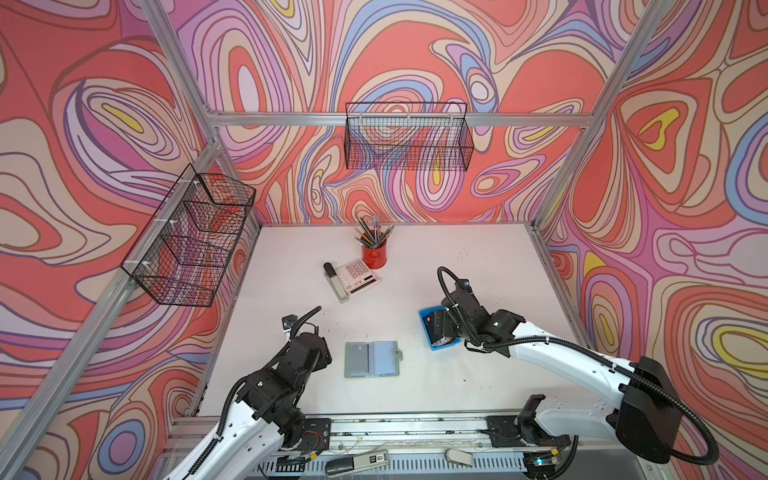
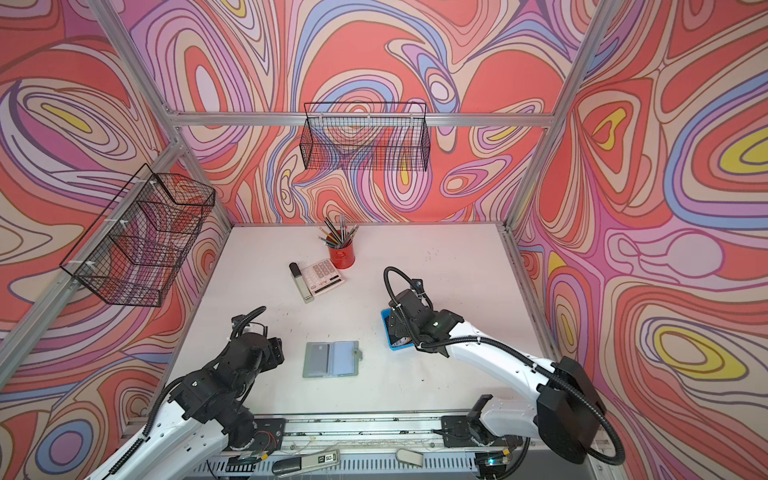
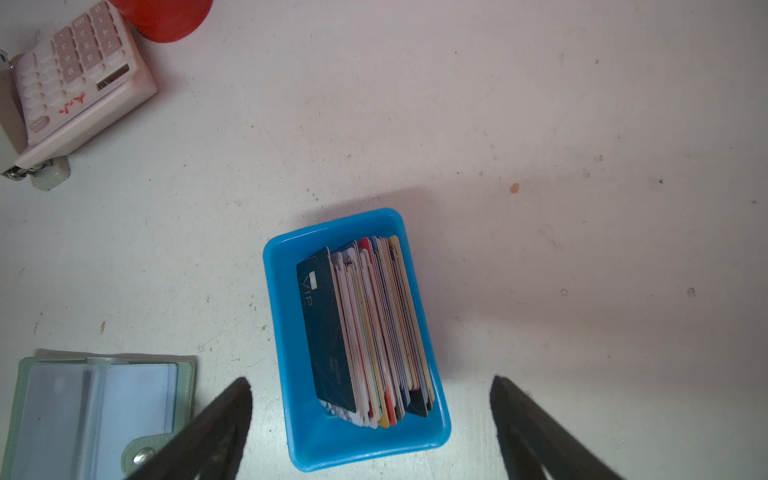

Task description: Put the credit cards into the card holder

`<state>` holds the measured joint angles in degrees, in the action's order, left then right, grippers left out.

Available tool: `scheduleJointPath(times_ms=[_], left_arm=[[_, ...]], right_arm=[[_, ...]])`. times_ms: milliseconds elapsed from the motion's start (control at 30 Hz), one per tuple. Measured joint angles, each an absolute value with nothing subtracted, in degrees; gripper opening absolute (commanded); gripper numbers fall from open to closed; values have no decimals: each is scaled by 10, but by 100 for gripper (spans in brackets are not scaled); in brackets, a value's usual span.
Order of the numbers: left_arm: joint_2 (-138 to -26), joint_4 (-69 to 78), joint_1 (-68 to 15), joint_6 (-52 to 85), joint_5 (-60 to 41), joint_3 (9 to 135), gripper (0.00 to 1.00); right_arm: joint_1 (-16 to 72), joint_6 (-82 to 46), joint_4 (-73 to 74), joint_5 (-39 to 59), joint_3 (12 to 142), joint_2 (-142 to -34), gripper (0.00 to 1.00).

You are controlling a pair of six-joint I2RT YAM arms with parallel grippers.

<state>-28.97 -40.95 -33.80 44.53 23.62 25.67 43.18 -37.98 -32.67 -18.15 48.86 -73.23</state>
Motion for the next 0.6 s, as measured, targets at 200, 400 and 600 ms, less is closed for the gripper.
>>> scheduleJointPath(times_ms=[200, 400, 600], left_arm=[[-301, -409, -338, 443, 229, 256, 77], [-302, -409, -338, 441, 226, 256, 77], [-302, -409, -338, 441, 225, 256, 77]], right_arm=[[432, -368, -328, -163, 515, -785, 87], [432, -364, -342, -174, 527, -828, 91], [431, -363, -348, -193, 527, -832, 91]])
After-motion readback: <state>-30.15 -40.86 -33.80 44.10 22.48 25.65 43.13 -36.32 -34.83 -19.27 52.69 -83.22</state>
